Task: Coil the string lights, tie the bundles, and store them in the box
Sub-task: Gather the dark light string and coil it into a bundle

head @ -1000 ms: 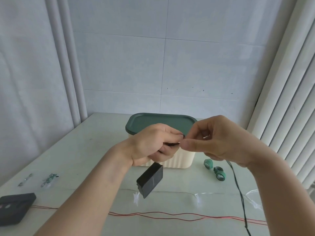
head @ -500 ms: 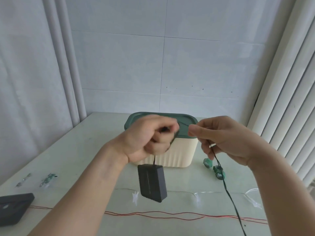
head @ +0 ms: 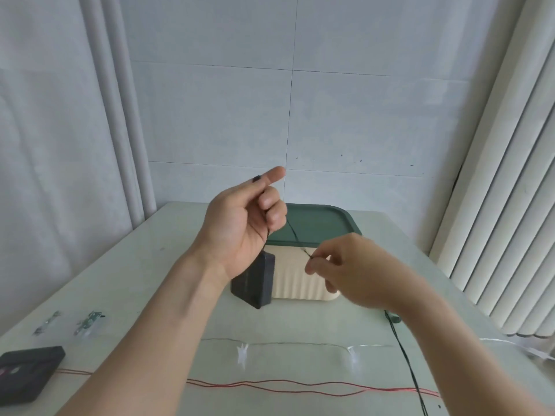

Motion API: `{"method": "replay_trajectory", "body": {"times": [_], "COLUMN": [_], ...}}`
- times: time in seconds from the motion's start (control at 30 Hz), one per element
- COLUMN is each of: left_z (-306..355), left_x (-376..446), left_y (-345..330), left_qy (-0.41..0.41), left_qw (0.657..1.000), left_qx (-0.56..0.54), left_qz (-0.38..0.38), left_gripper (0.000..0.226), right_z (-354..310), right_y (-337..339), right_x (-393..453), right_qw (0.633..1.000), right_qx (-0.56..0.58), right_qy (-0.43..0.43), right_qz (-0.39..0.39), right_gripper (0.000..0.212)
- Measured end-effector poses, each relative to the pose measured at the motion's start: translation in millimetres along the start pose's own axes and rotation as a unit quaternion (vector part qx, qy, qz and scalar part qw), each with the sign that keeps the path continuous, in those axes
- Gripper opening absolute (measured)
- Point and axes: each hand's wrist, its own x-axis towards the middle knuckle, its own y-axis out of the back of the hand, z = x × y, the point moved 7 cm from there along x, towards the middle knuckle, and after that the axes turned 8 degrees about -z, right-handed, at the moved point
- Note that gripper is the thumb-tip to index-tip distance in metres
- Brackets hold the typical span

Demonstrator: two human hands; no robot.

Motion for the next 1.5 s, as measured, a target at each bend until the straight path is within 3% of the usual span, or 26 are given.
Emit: {"method": "replay_trajectory", "body": {"times": [0.17,0.3,0.43,0.53,0.6,0.67,0.8,0.87,1.0,1.13,1.2,1.27,1.37,1.5], "left_z": [-14,-35,-46,-48,-50,-51,-49,-43,-29,-29,-31,-32,-30,-19], "left_x": [-3,-6,-9,-14,-15,-16,-22,-21,-14,-19,-23,-25,-21,-10], "left_y": [-11,-12,-20,-29,-27,-24,-26,-20,0,-5,-12,-17,-15,-11], "left_qy": [0.036,0.102,0.135,0.167,0.188,0.211,0.263,0.262,0.226,0.245,0.255,0.253,0.230,0.172], "left_qw": [0.991,0.956,0.930,0.927,0.913,0.900,0.884,0.888,0.914,0.896,0.887,0.884,0.912,0.970], "left_qx": [0.123,0.268,0.330,0.313,0.337,0.354,0.332,0.325,0.313,0.321,0.306,0.295,0.241,0.089], "left_qz": [-0.043,-0.064,-0.086,-0.121,-0.129,-0.142,-0.200,-0.192,-0.127,-0.188,-0.232,-0.259,-0.239,-0.146], "left_gripper": [0.027,0.025,0.027,0.036,0.032,0.028,0.045,0.050,0.037,0.051,0.060,0.051,0.036,0.032], "right_z": [-20,-29,-39,-27,-20,-16,-4,4,18,11,11,14,16,11], "right_y": [-16,-11,19,30,33,31,29,27,20,43,46,45,40,29], "right_x": [-8,-17,-34,-34,-31,-26,-21,-23,-35,-26,-20,-16,-11,-9], "right_qw": [0.992,0.984,0.985,0.984,0.979,0.982,0.992,0.989,0.980,0.969,0.971,0.982,0.978,0.973], "right_qx": [-0.113,-0.158,-0.082,0.048,0.059,0.047,0.115,0.126,0.078,0.226,0.219,0.164,0.185,0.219], "right_qy": [0.037,0.078,0.097,0.073,0.061,0.060,0.055,0.043,0.017,0.089,0.096,0.079,0.070,0.077], "right_qz": [-0.028,-0.013,0.118,0.156,0.187,0.171,0.021,-0.062,-0.184,-0.046,0.012,0.057,0.071,0.017], "right_gripper": [0.034,0.028,0.028,0.011,0.013,0.023,0.042,0.044,0.016,0.024,0.027,0.027,0.030,0.043]}}
